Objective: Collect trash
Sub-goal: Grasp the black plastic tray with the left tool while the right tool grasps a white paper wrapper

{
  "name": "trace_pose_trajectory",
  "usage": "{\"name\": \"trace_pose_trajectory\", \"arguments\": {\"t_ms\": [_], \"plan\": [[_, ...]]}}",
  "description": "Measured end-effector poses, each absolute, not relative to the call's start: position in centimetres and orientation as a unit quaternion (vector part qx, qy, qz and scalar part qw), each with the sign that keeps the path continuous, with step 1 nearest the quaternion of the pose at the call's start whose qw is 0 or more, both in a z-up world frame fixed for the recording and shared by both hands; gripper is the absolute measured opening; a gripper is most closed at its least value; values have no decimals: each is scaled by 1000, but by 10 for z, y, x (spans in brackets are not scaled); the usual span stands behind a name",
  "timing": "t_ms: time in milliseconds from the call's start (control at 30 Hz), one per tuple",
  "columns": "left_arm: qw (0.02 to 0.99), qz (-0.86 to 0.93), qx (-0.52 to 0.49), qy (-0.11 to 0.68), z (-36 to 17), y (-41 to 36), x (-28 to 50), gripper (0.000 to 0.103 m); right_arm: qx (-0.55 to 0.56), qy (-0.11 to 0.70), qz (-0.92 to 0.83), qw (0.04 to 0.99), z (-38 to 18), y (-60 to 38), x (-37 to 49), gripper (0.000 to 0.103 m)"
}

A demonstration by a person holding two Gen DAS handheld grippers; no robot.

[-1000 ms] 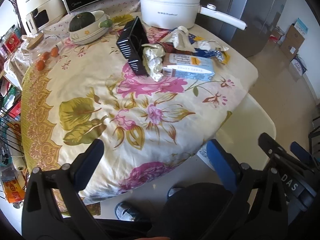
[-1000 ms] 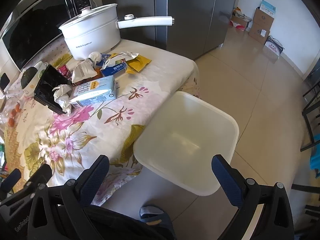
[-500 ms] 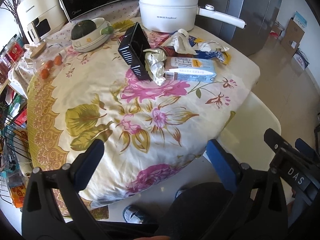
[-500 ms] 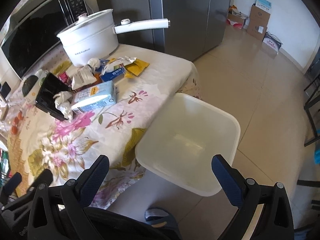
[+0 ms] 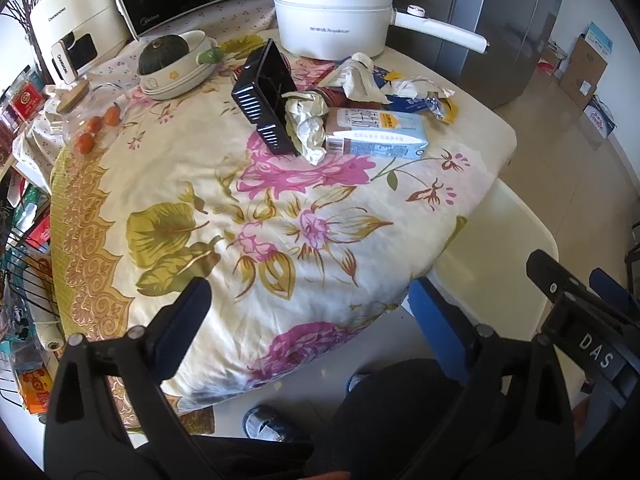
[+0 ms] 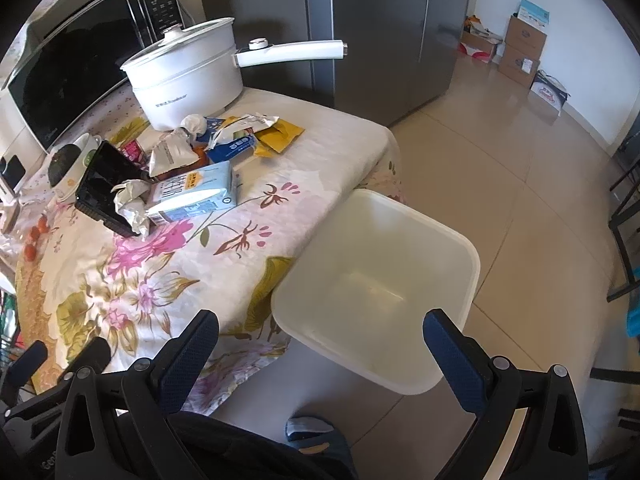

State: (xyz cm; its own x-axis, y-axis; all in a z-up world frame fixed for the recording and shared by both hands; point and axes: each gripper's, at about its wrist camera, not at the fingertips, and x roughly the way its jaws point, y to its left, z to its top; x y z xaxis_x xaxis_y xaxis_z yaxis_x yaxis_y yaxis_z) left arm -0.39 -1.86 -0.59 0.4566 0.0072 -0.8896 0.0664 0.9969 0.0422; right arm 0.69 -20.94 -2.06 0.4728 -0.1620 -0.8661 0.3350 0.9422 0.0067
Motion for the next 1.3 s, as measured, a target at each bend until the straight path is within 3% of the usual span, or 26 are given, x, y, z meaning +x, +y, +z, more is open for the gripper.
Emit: {"name": "trace_pose_trajectory", "arguments": {"t_ms": [433, 733, 933, 1300], "plan": [[873, 2, 38, 485, 25, -18, -32, 98, 112, 473, -106, 867, -2, -232, -21, 103], [875, -3, 7, 484, 38, 22, -2, 88, 155, 524, -19, 837, -5, -298, -19, 103], [862, -6, -42, 505, 30, 40, 37, 80, 147, 532, 42, 833, -7, -304, 26, 103], [859, 46, -79, 504, 17, 61, 131, 80, 178, 548, 117, 809, -38, -270, 156, 99]]}}
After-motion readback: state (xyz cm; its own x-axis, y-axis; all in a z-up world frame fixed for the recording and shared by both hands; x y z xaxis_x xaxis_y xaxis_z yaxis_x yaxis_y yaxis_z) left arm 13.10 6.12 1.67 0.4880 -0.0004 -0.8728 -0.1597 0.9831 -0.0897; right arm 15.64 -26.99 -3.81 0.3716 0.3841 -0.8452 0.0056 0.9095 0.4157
